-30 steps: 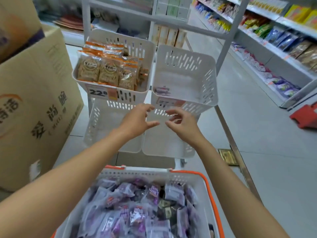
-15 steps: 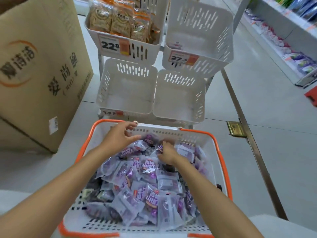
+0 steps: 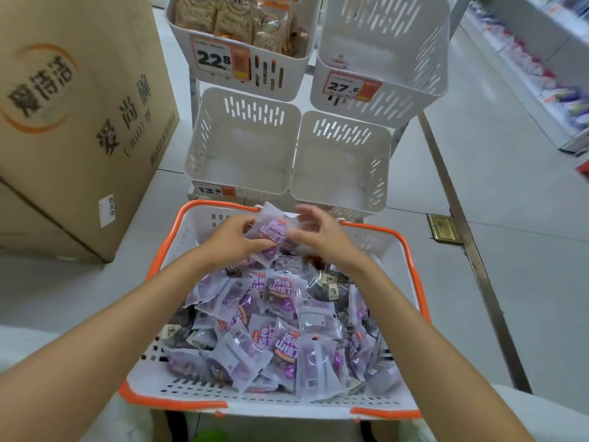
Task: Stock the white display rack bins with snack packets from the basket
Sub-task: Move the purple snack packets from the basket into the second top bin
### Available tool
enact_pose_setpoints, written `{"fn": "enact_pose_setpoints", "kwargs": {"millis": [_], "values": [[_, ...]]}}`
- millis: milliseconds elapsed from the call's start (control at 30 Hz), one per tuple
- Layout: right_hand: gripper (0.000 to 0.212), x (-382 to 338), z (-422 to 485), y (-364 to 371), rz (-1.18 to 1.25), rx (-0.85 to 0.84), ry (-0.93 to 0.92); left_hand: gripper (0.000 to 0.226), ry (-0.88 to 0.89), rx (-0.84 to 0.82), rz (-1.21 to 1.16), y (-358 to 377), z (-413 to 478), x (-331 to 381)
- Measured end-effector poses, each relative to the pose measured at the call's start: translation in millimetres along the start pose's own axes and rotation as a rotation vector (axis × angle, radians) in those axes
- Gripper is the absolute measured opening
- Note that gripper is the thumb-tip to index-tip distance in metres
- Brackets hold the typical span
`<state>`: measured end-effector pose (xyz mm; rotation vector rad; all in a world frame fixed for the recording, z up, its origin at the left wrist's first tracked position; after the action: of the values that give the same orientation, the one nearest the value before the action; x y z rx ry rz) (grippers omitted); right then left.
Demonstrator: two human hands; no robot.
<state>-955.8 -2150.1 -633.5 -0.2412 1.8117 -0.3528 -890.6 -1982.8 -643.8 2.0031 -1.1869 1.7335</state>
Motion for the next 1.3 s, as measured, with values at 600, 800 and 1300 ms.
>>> {"fn": "enact_pose_setpoints", "kwargs": {"millis": [600, 800, 1300], "values": [[0.062, -96.4, 30.0, -52.4, -0.208, 0.028, -0.148, 0.075, -0.046, -0.215, -0.323, -8.7, 37.9, 58.7], [0.086, -162.6, 70.6, -110.3, -0.139, -0.134, -0.119, 0.076, 0.218, -0.138, -0.105, -51.5, 106.0, 144.0], [0.047, -182.5, 243.7, -271.1, -0.545, 0.449, -0.198, 0.144, 0.327, 0.098, 0.545, -101.1, 281.8, 228.8]]}}
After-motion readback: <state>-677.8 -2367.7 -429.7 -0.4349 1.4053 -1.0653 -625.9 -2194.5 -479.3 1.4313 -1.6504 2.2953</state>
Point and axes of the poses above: each hand's wrist, its own z-axis towards the middle knuckle, its own y-axis out of the palm, x = y × z, the point moved 6 cm from there along z, towards the middle knuckle, and after that the axes turned 3 degrees about -x, right-handed, at the moved point
